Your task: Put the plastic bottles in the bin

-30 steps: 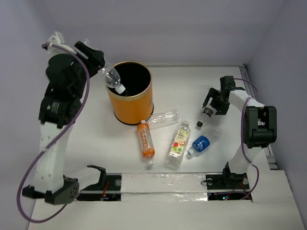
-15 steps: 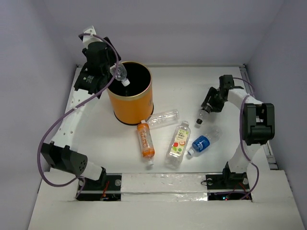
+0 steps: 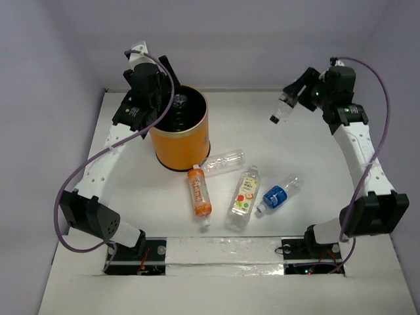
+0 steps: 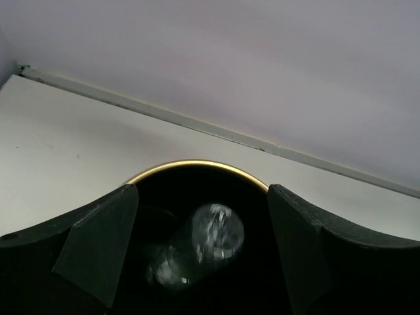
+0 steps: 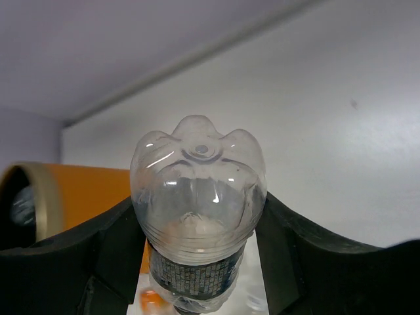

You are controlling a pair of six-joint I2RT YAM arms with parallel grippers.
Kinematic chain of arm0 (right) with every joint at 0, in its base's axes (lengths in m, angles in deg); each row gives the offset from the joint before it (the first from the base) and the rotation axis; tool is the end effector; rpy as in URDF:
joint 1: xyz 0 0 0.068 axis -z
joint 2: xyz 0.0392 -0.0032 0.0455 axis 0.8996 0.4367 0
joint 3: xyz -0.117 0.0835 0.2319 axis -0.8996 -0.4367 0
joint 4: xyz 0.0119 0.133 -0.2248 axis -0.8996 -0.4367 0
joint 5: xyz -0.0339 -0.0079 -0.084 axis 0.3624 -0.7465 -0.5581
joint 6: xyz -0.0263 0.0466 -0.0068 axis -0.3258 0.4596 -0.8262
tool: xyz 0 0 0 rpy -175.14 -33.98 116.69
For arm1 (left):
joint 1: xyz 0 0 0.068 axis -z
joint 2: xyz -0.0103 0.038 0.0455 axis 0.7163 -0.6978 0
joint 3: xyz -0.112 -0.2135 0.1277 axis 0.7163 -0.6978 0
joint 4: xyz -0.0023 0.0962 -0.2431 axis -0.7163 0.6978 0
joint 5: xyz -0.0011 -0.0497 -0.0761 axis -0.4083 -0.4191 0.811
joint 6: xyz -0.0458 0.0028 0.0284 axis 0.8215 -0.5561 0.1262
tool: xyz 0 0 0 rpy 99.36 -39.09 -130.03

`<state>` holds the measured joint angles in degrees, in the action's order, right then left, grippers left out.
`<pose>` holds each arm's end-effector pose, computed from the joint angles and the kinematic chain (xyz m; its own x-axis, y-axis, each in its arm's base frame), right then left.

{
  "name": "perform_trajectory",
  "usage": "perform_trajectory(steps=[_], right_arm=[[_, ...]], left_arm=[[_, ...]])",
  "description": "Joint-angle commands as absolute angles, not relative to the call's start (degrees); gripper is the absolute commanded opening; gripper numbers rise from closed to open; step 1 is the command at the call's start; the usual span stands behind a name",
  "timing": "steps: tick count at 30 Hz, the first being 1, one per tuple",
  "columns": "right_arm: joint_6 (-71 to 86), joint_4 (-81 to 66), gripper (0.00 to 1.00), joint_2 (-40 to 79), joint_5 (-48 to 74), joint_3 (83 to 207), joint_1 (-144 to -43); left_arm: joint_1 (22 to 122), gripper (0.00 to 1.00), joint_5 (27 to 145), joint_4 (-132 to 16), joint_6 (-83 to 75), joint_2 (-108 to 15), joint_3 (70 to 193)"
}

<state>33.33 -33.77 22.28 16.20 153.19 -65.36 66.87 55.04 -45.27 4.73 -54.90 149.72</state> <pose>0.3330 0.0139 0.3875 -0.4819 0.5196 -0.7055 0.0831 0.8287 0.5535 0.3173 -0.1079 0.4557 -0.0546 -0.3192 -0.9461 -0.0447 0.9474 -0.3171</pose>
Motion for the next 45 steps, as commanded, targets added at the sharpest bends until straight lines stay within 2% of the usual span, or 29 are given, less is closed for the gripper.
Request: perform_trajectory(steps=[1,5,6,7,12,14,19,22,23,25,26,27,29,30,32,34,35,37,39,40,42,45], right_arm=[[36.3,-29.2,0.48,19.1,16.9,162.9,-70.9],[37.4,-27.4,0.49,20.7,13.9,172.0,-78.6],[37.4,-26.8,0.49,22.4,12.5,173.8,-80.3],[37.3,-26.3,0.49,23.5,11.8,175.5,-83.3],[37.7,-24.0,0.50,31.4,9.0,185.8,-91.2],[38.0,-23.5,0.50,35.7,8.1,188.7,-94.6],[36.7,-26.7,0.50,46.1,5.5,201.6,-100.4],[36.4,-29.2,0.52,52.1,3.1,206.2,-102.9],[36.3,-30.0,0.55,53.2,2.8,208.2,-103.0],[36.3,-30.5,0.69,55.1,2.8,209.3,-103.7],[36.4,-30.7,0.76,55.3,2.9,209.8,-103.7],[36.4,-31.0,0.87,55.2,3.1,209.9,-103.7],[35.6,-32.1,0.93,54.4,2.8,209.7,-103.7],[35.1,-32.3,0.98,53.6,2.2,208.6,-103.7],[33.4,-33.3,1.00,50.7,1.6,207.1,-103.7],[32.2,-33.9,0.99,46.4,0.9,203.3,-103.7],[31.2,-34.2,0.96,44.5,0.8,201.3,-103.7],[30.8,-34.0,0.58,39.7,1.0,191.5,-103.7],[30.8,-32.8,0.14,30.8,1.3,182.6,-103.7],[31.0,-32.7,0.09,27.8,1.5,173.6,-103.7],[31.6,-33.1,0.06,18.8,1.6,164.5,-103.7],[33.6,-34.4,0.09,7.3,1.4,147.7,-103.7]], left_arm=[[68.0,0.77,57.5,-45.6,6.1,-51.3,153.3],[71.6,0.65,59.9,-40.5,9.1,-45.4,151.4],[72.2,0.62,60.6,-38.4,11.2,-43.8,148.2],[73.2,0.55,62.4,-37.7,12.3,-42.1,146.4],[76.8,0.38,65.7,-30.5,20.9,-26.2,129.6],[77.5,0.34,67.6,-27.7,23.5,-19.4,125.0],[78.5,0.34,75.4,-21.5,29.9,-9.9,111.1],[78.5,0.39,77.3,-22.1,32.6,-6.9,106.3],[78.5,0.45,78.3,-22.6,33.1,-7.0,105.4],[78.5,0.53,81.0,-24.3,32.9,-8.3,103.7],[79.1,0.60,81.8,-25.1,32.7,-10.1,103.0],[79.1,0.64,82.5,-27.6,32.4,-11.0,101.3],[79.6,0.76,83.3,-29.5,32.1,-13.8,99.9],[79.6,0.79,83.3,-30.9,31.5,-14.9,98.8],[79.6,0.86,83.5,-32.4,31.0,-18.1,97.9],[80.2,0.89,84.6,-35.8,30.9,-19.8,96.5],[80.2,0.89,84.8,-36.9,30.9,-21.5,96.4],[80.8,0.89,84.8,-39.1,30.8,-23.4,96.5],[82.0,0.90,84.5,-40.4,30.8,-26.2,96.8],[82.0,0.90,84.0,-41.7,30.8,-27.0,97.1],[83.4,0.90,83.8,-42.7,30.8,-29.7,97.4],[85.0,0.90,81.3,-43.3,30.6,-33.6,98.7]])
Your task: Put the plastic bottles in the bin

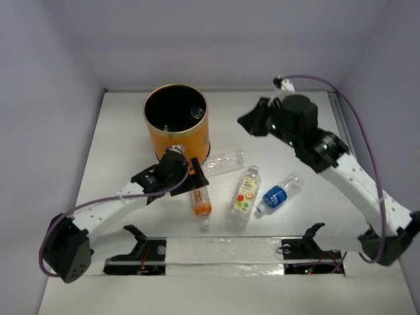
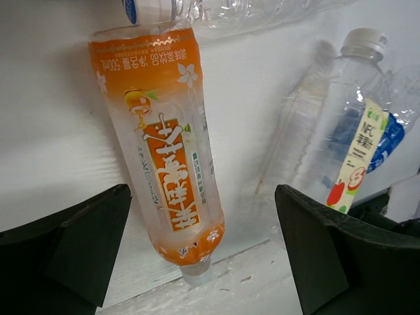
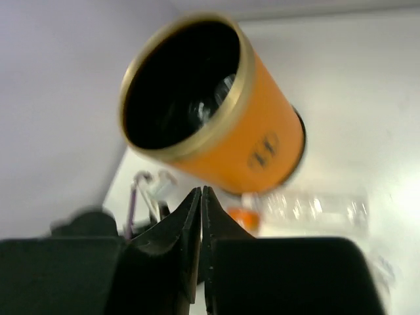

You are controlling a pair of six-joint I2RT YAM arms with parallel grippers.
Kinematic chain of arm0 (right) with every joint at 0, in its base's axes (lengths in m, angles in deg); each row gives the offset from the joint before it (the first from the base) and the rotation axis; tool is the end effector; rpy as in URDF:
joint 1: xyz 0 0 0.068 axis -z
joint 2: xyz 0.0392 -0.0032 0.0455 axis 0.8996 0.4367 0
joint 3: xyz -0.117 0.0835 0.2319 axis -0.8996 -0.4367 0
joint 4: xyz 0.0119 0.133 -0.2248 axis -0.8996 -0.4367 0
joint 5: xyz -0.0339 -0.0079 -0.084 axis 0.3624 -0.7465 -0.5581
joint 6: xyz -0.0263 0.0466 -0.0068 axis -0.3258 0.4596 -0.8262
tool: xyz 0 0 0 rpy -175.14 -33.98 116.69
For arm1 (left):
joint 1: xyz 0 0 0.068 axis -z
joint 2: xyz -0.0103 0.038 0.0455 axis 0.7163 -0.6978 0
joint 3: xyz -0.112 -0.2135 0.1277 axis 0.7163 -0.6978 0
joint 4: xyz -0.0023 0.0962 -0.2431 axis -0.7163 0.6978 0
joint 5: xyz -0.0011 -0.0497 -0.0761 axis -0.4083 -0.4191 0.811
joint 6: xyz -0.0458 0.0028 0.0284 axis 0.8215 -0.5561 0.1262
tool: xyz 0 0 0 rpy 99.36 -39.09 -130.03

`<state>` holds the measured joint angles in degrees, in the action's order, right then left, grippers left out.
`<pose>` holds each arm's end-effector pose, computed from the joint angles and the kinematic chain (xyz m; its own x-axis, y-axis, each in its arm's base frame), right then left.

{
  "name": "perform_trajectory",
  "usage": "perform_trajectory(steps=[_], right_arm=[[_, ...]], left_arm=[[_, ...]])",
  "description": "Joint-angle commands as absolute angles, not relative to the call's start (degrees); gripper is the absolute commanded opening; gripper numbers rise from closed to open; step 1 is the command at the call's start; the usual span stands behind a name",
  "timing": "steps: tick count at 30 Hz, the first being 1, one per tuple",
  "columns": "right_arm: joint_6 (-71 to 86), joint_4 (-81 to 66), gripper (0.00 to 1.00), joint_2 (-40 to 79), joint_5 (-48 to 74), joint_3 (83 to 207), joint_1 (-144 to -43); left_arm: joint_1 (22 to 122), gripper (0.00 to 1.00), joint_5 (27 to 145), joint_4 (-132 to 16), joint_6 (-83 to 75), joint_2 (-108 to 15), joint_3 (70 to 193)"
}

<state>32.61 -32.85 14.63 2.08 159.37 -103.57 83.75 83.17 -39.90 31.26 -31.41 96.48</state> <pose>0.2228 0.1807 0.4644 -0.4499 0.3139 -0.8361 -0.4172 0.7539 0.5075 0.1735 -0.1400 0.2322 -0.8310 -0.2687 -0.4870 0.0997 0.7894 -0.6057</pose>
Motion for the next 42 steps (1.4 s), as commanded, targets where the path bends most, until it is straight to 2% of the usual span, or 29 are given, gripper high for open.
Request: perform_trajectory(steps=[1,2,3,5,6,9,13,16,20,23,30,37,42], right_arm=[[34.1,-34.9,0.11,4.6,1.3,144.1,-103.7],[35.5,-36.3,0.15,2.0,1.3,137.8,-103.7],[36.2,-37.1,0.31,-0.5,0.8,135.1,-103.7],[37.9,-39.5,0.58,-6.8,0.6,130.7,-103.7],[38.4,-40.0,0.76,-8.5,0.5,127.4,-103.7],[39.8,-40.4,0.91,-12.5,1.2,123.6,-103.7],[40.9,-41.3,0.92,-10.8,-0.1,120.7,-103.7],[42.1,-42.3,0.94,-8.1,-1.2,119.7,-103.7],[42.7,-41.8,0.97,-5.3,0.7,117.1,-103.7],[42.7,-41.5,1.00,-3.5,1.4,116.3,-103.7],[42.2,-41.8,1.00,0.0,1.2,117.1,-103.7],[42.5,-41.1,1.00,4.7,2.1,117.7,-103.7],[42.5,-40.2,1.00,7.4,3.1,118.6,-103.7]], left_arm=[[85.9,0.90,80.5,-43.1,30.4,-34.5,99.5],[85.9,0.90,78.7,-43.1,30.2,-36.8,99.8],[86.7,0.90,78.1,-42.6,29.7,-37.9,100.2],[88.4,0.91,72.3,-40.7,29.2,-40.9,102.2],[88.4,0.90,70.9,-40.2,29.0,-41.9,102.8],[90.0,0.90,66.6,-39.0,28.8,-44.9,104.4],[90.5,0.87,62.5,-39.4,29.2,-48.1,104.9],[90.5,0.77,61.6,-40.3,29.5,-50.2,104.0],[91.8,0.57,61.7,-39.9,30.9,-50.0,103.6],[93.0,0.50,61.8,-37.8,32.6,-46.6,103.0],[100.6,0.45,61.5,-28.3,36.6,-34.4,109.4],[105.4,0.44,54.9,-18.0,37.6,-31.1,129.5],[105.4,0.44,45.9,-13.6,29.3,-33.9,144.9]])
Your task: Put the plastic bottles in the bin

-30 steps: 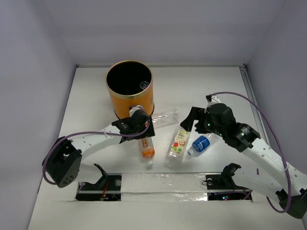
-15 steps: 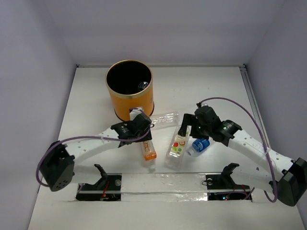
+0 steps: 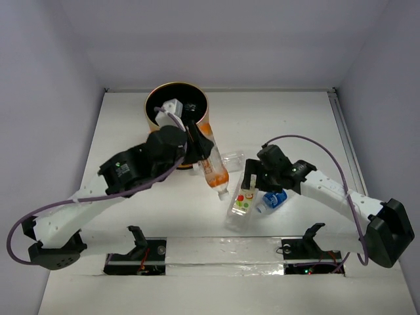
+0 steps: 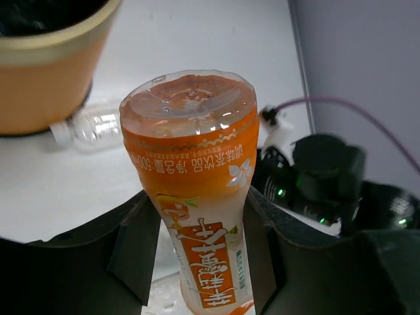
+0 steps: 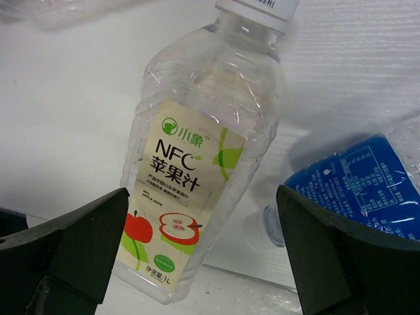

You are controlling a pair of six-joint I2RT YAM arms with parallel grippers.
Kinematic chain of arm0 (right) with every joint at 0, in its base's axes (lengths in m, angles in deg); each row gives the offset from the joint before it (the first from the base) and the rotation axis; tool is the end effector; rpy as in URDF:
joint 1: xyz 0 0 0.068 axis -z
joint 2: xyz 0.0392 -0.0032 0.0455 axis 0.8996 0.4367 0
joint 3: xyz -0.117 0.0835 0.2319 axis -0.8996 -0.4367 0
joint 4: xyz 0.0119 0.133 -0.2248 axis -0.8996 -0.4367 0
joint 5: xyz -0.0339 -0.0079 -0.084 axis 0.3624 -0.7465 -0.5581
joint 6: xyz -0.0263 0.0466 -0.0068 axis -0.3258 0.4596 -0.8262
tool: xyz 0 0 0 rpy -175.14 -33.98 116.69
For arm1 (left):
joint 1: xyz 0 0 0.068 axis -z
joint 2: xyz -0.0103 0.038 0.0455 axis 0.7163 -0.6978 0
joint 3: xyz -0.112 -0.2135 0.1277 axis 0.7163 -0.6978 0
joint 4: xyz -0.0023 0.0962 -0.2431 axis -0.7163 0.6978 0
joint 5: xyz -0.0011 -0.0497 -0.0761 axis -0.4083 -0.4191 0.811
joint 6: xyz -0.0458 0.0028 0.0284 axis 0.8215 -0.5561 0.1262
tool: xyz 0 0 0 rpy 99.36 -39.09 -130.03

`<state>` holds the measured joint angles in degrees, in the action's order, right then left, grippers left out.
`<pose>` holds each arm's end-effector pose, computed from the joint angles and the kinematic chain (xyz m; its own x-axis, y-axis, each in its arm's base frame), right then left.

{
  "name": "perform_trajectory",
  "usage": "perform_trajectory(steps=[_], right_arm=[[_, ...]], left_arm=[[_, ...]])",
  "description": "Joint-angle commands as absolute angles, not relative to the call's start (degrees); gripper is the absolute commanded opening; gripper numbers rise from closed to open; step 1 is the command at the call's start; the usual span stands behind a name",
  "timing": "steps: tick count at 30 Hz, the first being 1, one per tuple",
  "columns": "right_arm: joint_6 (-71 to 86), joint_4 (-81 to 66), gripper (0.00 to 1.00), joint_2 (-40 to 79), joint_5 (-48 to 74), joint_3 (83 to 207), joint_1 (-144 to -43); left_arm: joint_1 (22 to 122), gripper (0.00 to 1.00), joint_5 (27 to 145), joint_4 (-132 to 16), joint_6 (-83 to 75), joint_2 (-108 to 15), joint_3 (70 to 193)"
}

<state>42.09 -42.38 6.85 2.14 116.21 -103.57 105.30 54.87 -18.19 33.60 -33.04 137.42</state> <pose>0.1805 0.1459 0.2335 -0.8897 0.1233 -0.4396 -0.0302 0.9448 0.3262 0.1203 -0.1775 0.4326 -0.5856 -0.3773 -0.7174 0.2621 0.7494 -0.6080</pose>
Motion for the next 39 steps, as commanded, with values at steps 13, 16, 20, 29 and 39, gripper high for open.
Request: perform_trajectory(steps=[13,16,20,29,39], right_arm=[[44.2,-35.0,1.00,14.5,6.3,117.3,-103.7],[44.7,-33.0,1.00,17.1,6.2,116.5,-103.7],[45.0,-31.6,1.00,19.2,6.5,115.9,-103.7],[45.8,-35.0,0.69,11.6,3.6,117.2,-103.7],[42.9,-48.1,0.66,-1.7,1.7,134.7,-103.7]], left_arm=[[81.4,0.44,46.1,-23.0,4.4,-48.8,172.3],[76.8,0.44,46.4,-25.9,2.5,-51.7,172.6],[74.1,0.44,42.8,-30.2,-0.6,-54.7,172.0],[73.5,0.54,39.4,-43.8,-7.5,-55.4,160.2],[73.5,0.86,50.4,-37.1,-0.6,-52.6,160.2]])
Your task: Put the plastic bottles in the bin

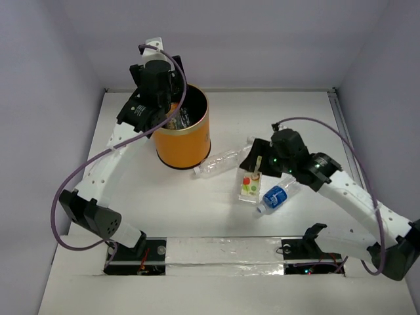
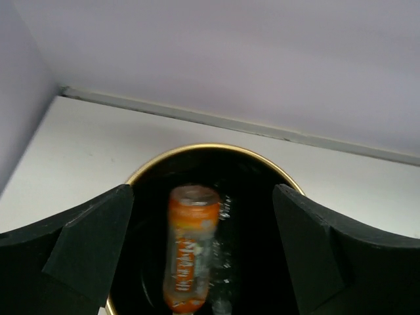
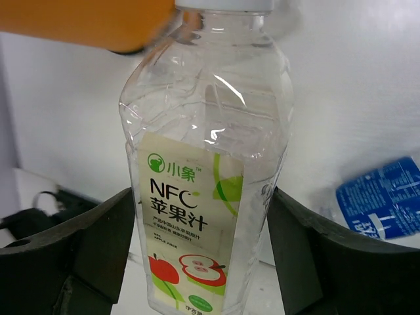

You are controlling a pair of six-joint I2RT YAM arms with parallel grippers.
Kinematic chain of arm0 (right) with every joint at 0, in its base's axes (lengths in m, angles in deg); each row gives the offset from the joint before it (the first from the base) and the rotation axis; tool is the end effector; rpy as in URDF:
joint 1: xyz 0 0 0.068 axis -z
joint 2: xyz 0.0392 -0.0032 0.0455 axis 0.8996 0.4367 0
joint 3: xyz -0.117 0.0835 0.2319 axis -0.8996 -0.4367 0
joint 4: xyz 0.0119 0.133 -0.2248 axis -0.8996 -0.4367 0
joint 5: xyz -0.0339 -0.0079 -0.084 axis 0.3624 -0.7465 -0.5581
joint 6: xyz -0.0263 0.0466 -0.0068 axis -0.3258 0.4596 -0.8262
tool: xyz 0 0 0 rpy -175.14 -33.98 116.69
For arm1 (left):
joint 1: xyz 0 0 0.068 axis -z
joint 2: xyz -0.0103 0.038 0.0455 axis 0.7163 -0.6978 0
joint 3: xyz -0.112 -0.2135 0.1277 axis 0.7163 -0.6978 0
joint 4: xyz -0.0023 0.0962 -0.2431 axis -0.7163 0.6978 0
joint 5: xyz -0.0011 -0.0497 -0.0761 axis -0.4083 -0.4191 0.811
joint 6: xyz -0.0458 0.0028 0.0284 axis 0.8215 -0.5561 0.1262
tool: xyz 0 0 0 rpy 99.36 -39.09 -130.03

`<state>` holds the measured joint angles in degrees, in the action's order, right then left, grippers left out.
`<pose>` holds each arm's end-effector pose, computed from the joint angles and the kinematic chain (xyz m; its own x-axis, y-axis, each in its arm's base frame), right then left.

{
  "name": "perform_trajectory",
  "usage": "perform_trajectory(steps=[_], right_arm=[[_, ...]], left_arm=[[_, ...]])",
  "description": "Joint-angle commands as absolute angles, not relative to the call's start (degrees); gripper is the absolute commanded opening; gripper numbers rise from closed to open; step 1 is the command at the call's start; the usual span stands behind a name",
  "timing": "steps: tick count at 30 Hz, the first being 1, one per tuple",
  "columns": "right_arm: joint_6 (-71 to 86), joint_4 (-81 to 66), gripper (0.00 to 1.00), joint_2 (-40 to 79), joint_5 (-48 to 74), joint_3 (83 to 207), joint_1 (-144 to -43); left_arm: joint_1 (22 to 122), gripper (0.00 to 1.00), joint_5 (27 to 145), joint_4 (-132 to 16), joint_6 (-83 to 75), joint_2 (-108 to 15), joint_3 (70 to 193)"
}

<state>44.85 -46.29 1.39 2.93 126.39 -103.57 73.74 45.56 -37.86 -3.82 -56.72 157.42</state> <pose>0.1758 0.1427 0.3058 -0.8198 0.2271 -0.5257 -0.0573 0.8809 0.4699 0.3003 -0.1382 0.4777 -0.0714 -0.1544 -0.9854 -0.0834 0.9854 -0.1483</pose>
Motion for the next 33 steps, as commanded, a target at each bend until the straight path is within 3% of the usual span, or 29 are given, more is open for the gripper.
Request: perform_trajectory(steps=[1,10,18,24,27,31,33], right_arm=[[42.6,-48.0,0.66,-1.7,1.7,137.1,-103.7],[34.8,-38.7,0.66,16.3,0.9,176.2,-103.7],[30.1,-26.6,0.67,39.2,-4.2,196.7,-103.7],[29.3,-29.4,0.68,52.7,-5.2,211.5,-103.7],[29.2,-30.3,0.75,55.0,-4.7,212.1,-103.7],[28.3,-28.0,0.95,51.7,-4.5,206.3,-103.7],[27.2,-28.7,0.99,49.8,-4.2,205.8,-103.7]], left_arm=[[73.5,0.84,53.7,-35.3,0.3,-51.9,159.6],[73.5,0.74,61.7,-32.1,7.7,-32.3,141.0],[73.5,0.70,65.0,-24.2,15.1,-14.3,125.6],[73.5,0.72,71.9,-22.7,16.7,-5.7,115.7],[73.5,0.72,74.1,-23.5,14.6,-5.2,113.8],[73.5,0.72,79.2,-28.3,11.8,-7.2,112.0],[74.1,0.72,80.6,-30.0,10.5,-9.4,111.3]])
